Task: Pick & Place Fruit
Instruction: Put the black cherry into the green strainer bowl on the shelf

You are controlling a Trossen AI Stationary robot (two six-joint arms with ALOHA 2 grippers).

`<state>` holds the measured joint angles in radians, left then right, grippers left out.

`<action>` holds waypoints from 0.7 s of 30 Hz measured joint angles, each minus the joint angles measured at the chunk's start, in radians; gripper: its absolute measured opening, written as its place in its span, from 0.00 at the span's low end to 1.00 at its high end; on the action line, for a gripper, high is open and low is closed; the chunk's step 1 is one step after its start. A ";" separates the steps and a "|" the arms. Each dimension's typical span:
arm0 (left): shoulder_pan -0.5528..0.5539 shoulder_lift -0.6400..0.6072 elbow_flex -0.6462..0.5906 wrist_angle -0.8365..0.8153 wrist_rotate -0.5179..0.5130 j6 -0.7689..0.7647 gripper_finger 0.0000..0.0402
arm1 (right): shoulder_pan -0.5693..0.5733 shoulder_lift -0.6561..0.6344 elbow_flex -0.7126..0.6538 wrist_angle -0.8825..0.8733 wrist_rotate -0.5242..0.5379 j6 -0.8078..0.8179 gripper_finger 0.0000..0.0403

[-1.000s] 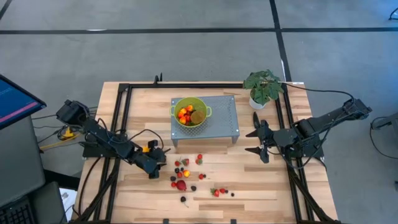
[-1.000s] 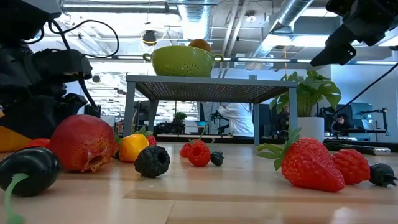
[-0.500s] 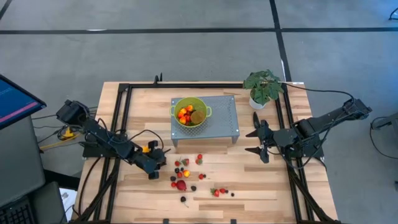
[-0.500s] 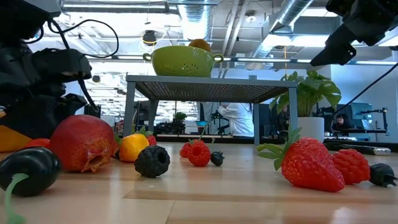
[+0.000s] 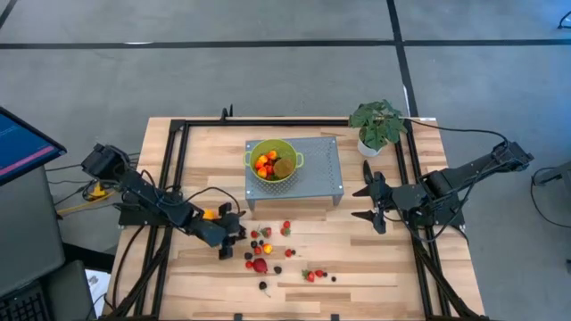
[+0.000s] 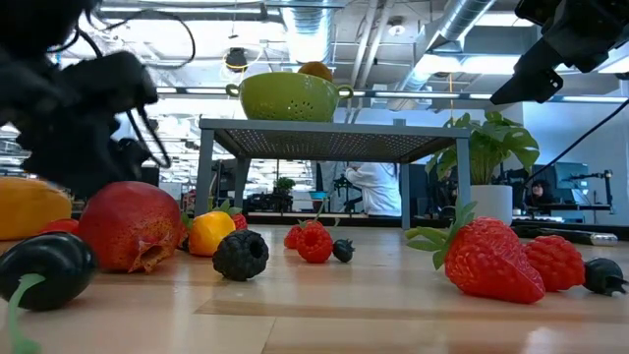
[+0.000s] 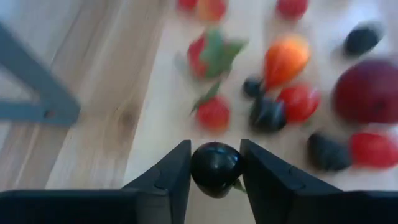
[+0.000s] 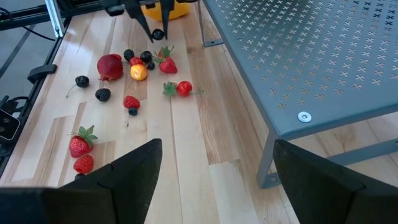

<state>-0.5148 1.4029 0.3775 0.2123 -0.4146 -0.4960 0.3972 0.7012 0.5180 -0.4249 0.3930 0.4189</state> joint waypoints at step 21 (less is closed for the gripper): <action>0.370 -0.003 0.016 1.201 -0.013 0.832 0.33 | 0.000 0.000 0.000 0.000 0.000 0.000 0.75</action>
<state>-0.1451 1.3998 0.3939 1.4133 -0.4279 0.3355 0.3973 0.7010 0.5182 -0.4248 0.3931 0.4191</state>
